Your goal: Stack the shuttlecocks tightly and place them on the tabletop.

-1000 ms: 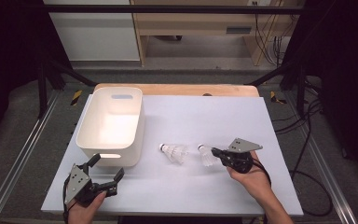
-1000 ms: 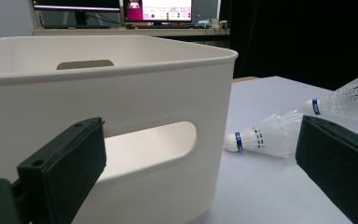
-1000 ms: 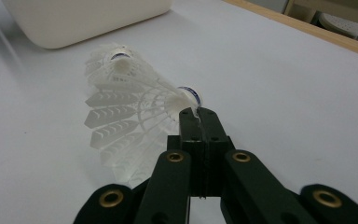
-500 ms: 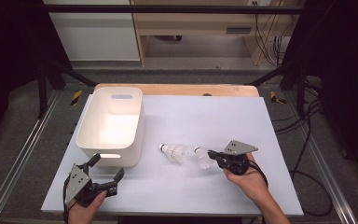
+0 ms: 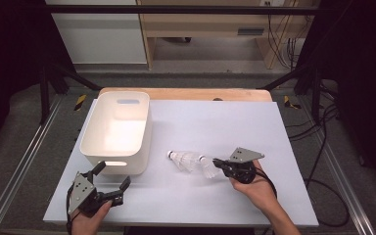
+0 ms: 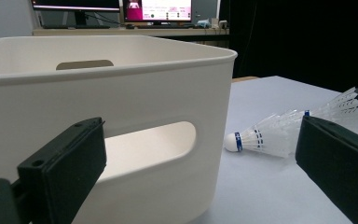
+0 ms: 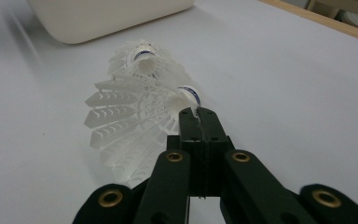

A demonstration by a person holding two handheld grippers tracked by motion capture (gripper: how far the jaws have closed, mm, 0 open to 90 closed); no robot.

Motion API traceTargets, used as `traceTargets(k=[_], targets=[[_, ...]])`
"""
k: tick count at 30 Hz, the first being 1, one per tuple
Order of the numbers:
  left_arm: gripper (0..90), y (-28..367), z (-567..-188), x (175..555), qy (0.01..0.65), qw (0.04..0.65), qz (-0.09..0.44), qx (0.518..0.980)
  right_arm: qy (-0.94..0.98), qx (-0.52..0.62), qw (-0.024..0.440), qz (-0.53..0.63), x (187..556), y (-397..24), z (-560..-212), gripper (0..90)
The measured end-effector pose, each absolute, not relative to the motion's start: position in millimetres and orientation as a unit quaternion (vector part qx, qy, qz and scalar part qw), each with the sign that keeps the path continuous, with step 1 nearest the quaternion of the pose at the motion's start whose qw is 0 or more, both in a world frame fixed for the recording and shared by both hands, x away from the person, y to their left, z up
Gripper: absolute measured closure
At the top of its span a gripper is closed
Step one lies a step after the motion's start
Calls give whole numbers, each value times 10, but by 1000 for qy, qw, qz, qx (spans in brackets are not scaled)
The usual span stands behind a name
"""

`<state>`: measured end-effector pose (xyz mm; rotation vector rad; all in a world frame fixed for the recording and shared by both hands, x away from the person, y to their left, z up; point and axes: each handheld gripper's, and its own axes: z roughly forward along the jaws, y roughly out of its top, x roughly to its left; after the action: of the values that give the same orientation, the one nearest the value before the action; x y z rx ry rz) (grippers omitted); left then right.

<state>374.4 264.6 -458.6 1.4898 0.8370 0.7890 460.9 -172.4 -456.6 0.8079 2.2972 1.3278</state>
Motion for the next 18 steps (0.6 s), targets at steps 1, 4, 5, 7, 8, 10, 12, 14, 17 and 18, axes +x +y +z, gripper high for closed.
traceTargets(k=[1, 4, 5, 7, 8, 10, 12, 14, 17, 18], targets=[[18, 2646, -4586, 3744, 359, 589, 339, 640, 814, 286, 182, 471, 4611, -1714, -4570, 900], [18, 2644, -4586, 3745, 359, 589, 339, 640, 816, 283, 180, 471, 4622, -1673, -4581, 900], [18, 2644, -4586, 3744, 359, 589, 339, 640, 816, 282, 178, 472, 4628, -1659, -4587, 900], [18, 2643, -4585, 3744, 359, 588, 339, 640, 817, 282, 177, 471, 4636, -1643, -4594, 900], [18, 2643, -4585, 3744, 359, 588, 339, 640, 817, 281, 176, 472, 4646, -1632, -4601, 900], [18, 2644, -4586, 3744, 359, 589, 339, 640, 817, 281, 174, 472, 4658, -1610, -4611, 900], [18, 2645, -4586, 3744, 359, 588, 339, 640, 818, 280, 173, 472, 4666, -1583, -4617, 900], [18, 2645, -4586, 3745, 359, 588, 339, 640, 819, 277, 170, 472, 4675, -1554, -4624, 900], [18, 2641, -4587, 3744, 359, 588, 339, 641, 821, 275, 168, 472, 4696, -1517, -4639, 900], [18, 2641, -4587, 3744, 359, 587, 339, 641, 821, 274, 167, 472, 4702, -1505, -4643, 900]])
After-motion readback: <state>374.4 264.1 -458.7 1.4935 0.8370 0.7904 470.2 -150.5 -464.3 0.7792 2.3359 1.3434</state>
